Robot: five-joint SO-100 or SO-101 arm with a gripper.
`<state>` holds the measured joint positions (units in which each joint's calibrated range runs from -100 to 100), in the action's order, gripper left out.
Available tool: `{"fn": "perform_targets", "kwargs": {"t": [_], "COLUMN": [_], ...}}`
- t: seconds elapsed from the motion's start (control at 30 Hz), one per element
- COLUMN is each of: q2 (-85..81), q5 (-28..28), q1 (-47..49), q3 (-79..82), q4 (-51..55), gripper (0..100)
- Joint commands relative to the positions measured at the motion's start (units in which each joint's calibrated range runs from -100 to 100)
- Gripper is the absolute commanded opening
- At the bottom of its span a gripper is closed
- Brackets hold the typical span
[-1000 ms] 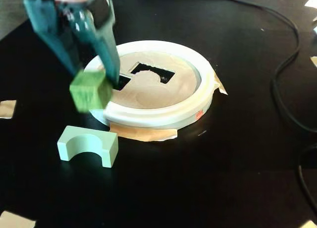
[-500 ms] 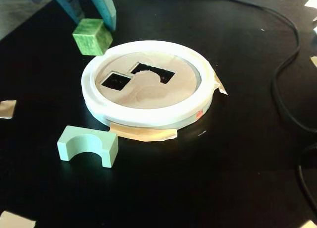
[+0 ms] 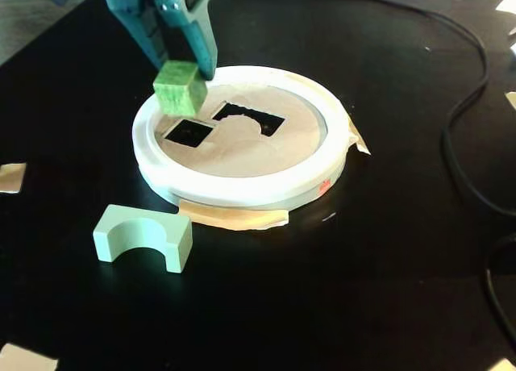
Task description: Pick up the square block and drop it in corresponding square shaped hole
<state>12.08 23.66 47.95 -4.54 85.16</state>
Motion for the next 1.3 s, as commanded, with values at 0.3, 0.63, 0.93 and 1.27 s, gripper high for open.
{"fn": "perform_targets", "kwargs": {"t": [0.3,0.63,0.93,1.27], "q2": [2.8,7.4,10.8,6.8], "q5": [1.3,1.3,1.2,1.1], "q1": [4.0,2.2,2.2,4.0], "q3": [-3.7,-3.2,-3.4,-3.9], "q4": [-5.7,-8.6,-8.0,-7.6], "gripper": [29,30,32,88]}}
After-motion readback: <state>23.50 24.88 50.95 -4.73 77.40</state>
